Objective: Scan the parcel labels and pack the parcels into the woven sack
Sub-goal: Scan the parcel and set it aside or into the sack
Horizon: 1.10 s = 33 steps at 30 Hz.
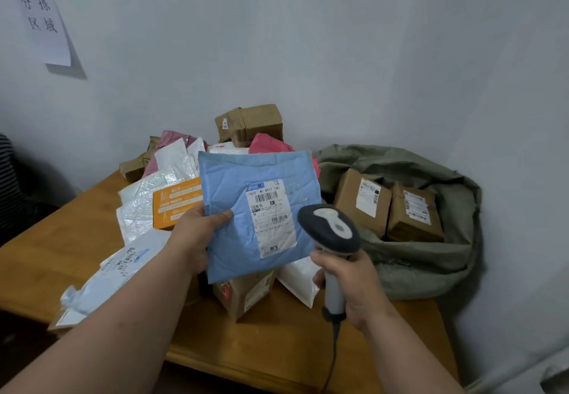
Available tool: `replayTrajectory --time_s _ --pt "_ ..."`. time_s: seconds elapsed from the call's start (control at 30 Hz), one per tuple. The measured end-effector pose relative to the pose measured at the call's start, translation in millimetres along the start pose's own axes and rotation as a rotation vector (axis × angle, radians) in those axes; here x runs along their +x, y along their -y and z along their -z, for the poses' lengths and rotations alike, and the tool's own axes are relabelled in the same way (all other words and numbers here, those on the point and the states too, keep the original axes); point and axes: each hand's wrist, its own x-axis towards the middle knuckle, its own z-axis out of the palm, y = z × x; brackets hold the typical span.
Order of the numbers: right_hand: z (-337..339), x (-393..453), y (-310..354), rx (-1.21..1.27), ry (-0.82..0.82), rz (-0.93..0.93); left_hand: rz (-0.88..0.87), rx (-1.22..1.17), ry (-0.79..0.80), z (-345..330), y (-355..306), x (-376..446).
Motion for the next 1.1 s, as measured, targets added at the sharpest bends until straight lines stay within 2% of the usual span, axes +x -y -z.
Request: replayTrajectory --time_s 0.2,0.4,1.1 --pt "-8.1 -13.5 6.6 -0.088 0.141 0.032 -0.026 -0.034 0.006 1.8 -5.1 2.5" --pt "-9.1 -17.7 11.1 -0.119 0.184 0.044 -0.057 -0.029 0.012 5.8 -9.1 2.7" --pt "-8.8 -3.4 9.2 -0.133 0.191 0.046 -0.06 -0.008 0.032 0.0 -8.3 16.9"
